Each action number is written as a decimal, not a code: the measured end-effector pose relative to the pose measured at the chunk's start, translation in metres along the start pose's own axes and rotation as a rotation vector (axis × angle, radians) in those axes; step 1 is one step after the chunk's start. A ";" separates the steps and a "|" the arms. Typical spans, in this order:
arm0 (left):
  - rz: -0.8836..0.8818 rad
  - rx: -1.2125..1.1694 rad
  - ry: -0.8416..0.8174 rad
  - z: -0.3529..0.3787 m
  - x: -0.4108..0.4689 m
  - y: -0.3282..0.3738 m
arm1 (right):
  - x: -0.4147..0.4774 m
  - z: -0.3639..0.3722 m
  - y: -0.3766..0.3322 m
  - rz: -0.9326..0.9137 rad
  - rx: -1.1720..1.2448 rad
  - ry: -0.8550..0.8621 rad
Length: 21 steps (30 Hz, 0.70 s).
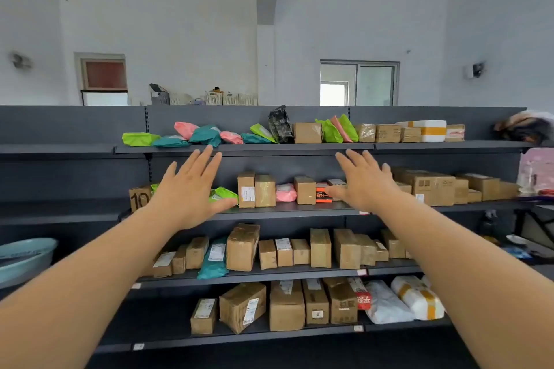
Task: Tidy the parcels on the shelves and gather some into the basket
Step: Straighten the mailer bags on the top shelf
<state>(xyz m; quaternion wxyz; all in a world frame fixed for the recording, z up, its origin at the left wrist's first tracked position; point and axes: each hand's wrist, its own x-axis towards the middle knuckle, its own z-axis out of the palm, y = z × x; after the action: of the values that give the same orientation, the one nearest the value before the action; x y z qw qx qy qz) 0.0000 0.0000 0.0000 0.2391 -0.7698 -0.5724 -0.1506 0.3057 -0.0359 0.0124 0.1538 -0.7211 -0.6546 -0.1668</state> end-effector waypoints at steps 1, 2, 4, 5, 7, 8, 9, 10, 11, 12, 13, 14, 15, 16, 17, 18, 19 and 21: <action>0.006 0.032 -0.027 0.003 0.000 0.001 | -0.001 -0.002 0.004 -0.002 -0.028 0.013; 0.009 0.050 -0.058 0.004 -0.001 0.003 | -0.002 -0.005 0.008 -0.004 -0.050 0.014; 0.024 0.084 -0.084 0.010 -0.004 0.003 | -0.004 -0.006 0.017 0.002 -0.076 -0.008; 0.032 0.093 -0.081 0.013 -0.005 0.004 | -0.005 -0.005 0.021 -0.001 -0.080 -0.019; 0.035 0.111 -0.077 0.014 -0.007 0.007 | -0.008 0.000 0.026 -0.005 -0.090 -0.033; 0.029 0.114 -0.081 0.013 -0.007 0.008 | -0.008 0.002 0.029 -0.007 -0.094 -0.037; 0.020 0.113 -0.081 0.014 -0.008 0.009 | -0.008 0.004 0.031 -0.009 -0.087 -0.038; 0.016 0.119 -0.086 0.015 -0.009 0.011 | -0.008 0.005 0.033 -0.011 -0.078 -0.044; 0.011 0.124 -0.085 0.016 -0.010 0.013 | -0.008 0.007 0.035 -0.012 -0.067 -0.046; 0.006 0.129 -0.082 0.017 -0.011 0.015 | -0.008 0.009 0.036 -0.014 -0.060 -0.049; 0.001 0.129 -0.079 0.019 -0.012 0.017 | -0.009 0.011 0.037 -0.015 -0.056 -0.056; -0.005 0.127 -0.077 0.020 -0.014 0.019 | -0.009 0.014 0.038 -0.016 -0.053 -0.067; -0.012 0.123 -0.075 0.022 -0.015 0.021 | -0.010 0.017 0.039 -0.019 -0.052 -0.076; -0.021 0.119 -0.086 0.024 -0.017 0.023 | -0.011 0.020 0.040 -0.023 -0.056 -0.085; -0.026 0.120 -0.093 0.026 -0.018 0.024 | -0.012 0.023 0.041 -0.027 -0.062 -0.089; -0.032 0.122 -0.101 0.028 -0.019 0.025 | -0.013 0.026 0.042 -0.033 -0.063 -0.091; -0.038 0.124 -0.105 0.030 -0.020 0.025 | -0.014 0.028 0.043 -0.040 -0.063 -0.094; -0.053 0.123 -0.107 0.032 -0.022 0.024 | -0.014 0.031 0.042 -0.057 -0.062 -0.099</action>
<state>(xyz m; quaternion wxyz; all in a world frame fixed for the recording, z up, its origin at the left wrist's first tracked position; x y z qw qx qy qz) 0.0150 -0.0053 -0.0429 0.2507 -0.7451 -0.6129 -0.0801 0.3477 -0.0389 -0.0213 0.0942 -0.7138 -0.6764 -0.1555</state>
